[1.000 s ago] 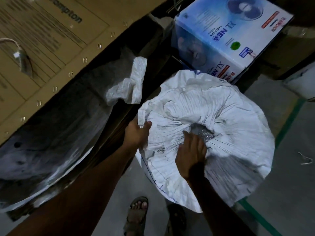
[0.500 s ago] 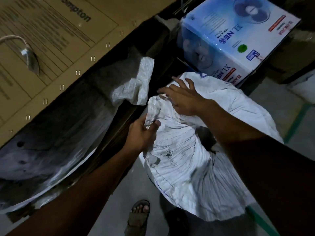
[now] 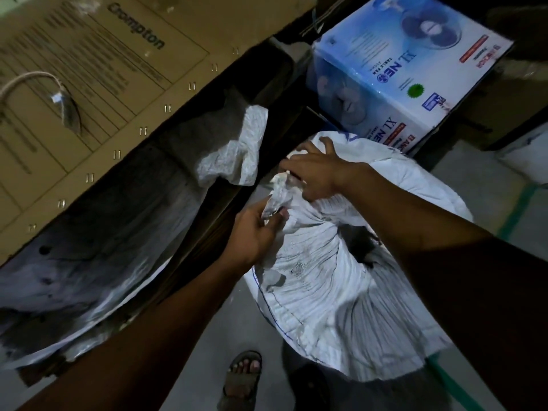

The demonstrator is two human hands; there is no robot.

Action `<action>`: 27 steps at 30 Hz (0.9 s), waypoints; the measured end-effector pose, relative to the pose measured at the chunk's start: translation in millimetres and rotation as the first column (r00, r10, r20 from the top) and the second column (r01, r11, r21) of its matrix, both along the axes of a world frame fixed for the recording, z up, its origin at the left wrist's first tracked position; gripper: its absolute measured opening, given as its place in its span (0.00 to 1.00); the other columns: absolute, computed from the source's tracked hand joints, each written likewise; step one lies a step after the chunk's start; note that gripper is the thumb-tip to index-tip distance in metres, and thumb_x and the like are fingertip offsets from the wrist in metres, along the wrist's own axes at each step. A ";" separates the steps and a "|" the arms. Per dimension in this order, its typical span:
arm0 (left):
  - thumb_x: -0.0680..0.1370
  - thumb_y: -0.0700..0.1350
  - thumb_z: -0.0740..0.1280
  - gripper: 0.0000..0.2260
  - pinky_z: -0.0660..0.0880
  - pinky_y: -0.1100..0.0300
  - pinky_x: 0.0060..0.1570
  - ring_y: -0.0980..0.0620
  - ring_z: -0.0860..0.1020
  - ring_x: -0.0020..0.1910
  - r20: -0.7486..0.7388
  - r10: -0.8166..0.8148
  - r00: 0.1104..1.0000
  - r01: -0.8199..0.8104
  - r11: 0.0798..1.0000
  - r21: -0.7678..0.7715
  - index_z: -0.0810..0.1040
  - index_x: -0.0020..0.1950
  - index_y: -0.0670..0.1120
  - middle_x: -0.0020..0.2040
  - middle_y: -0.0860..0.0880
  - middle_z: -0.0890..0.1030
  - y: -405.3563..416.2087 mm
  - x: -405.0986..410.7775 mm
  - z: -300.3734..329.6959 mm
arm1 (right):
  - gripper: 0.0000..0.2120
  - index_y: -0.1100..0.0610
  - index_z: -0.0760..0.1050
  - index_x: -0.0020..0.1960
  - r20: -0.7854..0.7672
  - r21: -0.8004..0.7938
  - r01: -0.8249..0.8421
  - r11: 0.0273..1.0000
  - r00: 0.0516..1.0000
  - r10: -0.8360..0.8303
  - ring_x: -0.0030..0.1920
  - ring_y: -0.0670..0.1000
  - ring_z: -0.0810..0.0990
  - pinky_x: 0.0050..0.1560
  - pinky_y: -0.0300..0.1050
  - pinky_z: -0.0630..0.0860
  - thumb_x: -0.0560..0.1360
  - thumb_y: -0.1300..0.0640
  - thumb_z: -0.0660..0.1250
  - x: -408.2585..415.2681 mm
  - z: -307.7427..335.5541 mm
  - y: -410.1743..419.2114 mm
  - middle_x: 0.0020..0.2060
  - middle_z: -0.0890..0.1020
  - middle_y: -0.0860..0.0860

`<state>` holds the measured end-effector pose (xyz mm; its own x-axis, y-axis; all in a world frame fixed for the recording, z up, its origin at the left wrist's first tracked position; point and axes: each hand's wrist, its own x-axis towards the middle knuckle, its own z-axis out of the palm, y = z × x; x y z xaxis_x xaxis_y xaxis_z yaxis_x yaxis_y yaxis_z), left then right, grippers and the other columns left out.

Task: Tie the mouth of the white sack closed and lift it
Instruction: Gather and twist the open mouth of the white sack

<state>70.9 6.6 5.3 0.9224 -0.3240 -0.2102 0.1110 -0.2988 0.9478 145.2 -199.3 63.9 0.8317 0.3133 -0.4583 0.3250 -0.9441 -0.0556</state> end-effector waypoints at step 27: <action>0.80 0.31 0.63 0.18 0.74 0.71 0.57 0.65 0.80 0.55 0.048 -0.041 0.998 0.049 0.983 -0.177 0.86 0.58 0.49 0.59 0.54 0.81 -94.3 -2.4 183.9 | 0.10 0.45 0.76 0.57 -0.117 0.740 0.525 0.420 0.715 -0.689 0.57 0.50 0.81 0.61 0.51 0.76 0.85 0.44 0.57 -92.8 141.1 -66.5 0.55 0.84 0.47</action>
<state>68.5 -87.6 189.3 0.9132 -0.3937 -0.1054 0.0588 -0.1285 0.9900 52.4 -265.8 205.1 0.9707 -0.1712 -0.1685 -0.2378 -0.5874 -0.7735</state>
